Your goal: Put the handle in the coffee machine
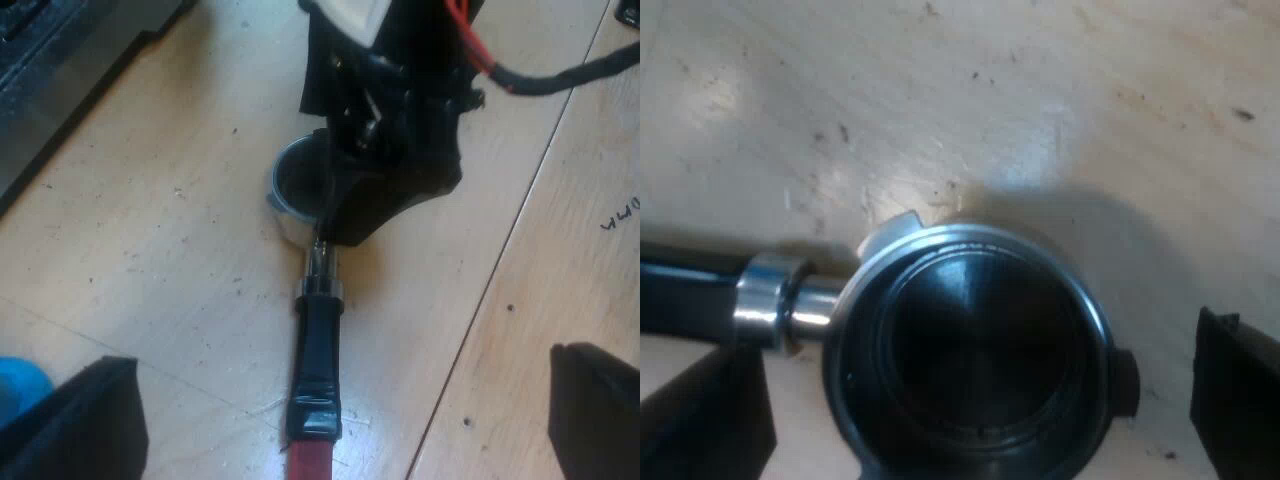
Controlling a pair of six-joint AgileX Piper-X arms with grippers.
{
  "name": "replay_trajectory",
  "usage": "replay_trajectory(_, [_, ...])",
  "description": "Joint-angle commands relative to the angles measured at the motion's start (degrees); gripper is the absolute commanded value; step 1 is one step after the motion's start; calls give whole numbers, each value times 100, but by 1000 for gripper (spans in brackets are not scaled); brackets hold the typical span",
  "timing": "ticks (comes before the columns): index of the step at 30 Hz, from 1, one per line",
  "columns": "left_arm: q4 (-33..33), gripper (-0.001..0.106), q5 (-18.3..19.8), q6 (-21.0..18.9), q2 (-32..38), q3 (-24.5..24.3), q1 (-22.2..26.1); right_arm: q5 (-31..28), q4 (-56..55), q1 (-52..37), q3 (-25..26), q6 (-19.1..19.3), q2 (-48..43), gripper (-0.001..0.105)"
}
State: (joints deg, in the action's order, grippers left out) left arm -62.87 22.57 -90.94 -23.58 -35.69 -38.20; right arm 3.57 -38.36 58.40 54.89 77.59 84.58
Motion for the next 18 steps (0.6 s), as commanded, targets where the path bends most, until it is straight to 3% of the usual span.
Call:
replay_trajectory(1, [21,83,48,-4,26,-16,-28,18,90,-23,27,60,138,86])
replay_trajectory(18, [21,83,48,-4,26,-16,-28,18,259,-93,27,-67,600,86])
